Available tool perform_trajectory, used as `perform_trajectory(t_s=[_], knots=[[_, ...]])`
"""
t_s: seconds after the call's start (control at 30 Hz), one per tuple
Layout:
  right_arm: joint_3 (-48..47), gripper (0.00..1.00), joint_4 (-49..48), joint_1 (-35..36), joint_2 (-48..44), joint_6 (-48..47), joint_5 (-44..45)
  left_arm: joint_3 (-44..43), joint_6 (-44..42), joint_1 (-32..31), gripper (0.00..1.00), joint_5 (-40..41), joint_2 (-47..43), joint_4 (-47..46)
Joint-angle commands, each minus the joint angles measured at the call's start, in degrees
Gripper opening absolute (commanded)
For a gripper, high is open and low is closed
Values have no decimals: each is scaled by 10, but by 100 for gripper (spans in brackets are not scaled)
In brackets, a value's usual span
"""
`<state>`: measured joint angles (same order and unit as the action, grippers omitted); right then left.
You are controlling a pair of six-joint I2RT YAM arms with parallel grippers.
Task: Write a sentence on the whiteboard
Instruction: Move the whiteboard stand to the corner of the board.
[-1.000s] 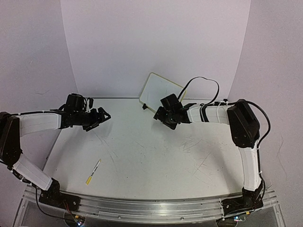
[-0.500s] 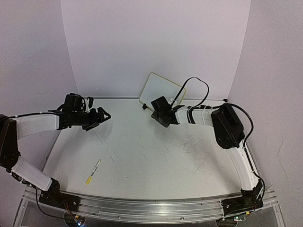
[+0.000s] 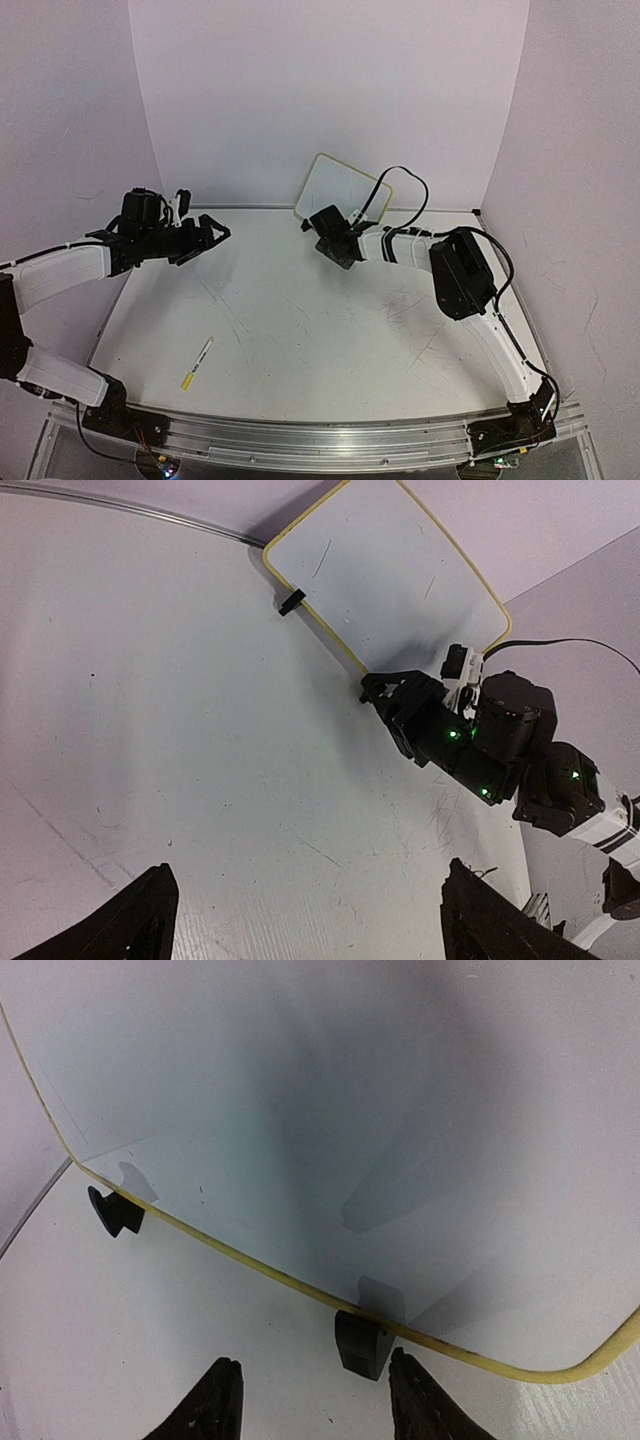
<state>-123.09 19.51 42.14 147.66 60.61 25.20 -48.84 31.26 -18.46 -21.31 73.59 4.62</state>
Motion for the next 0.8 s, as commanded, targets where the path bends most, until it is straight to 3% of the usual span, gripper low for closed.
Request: perform_trajectory(t_s=[0.0,0.2,0.37,0.77], knots=[[-55,54,45,-8,29,5,16,1,-17,-3,92,-10,-30,4],[-74,54,70,-22,47,7,3,-5,-21,-3,93,-9,-41,7],[-79,49,74,-30,50,6,12,-8,-23,-3,93,-8,-39,8],[-66,23,74,-35,32,-30,9,-8,-21,-3,93,-5,-30,8]])
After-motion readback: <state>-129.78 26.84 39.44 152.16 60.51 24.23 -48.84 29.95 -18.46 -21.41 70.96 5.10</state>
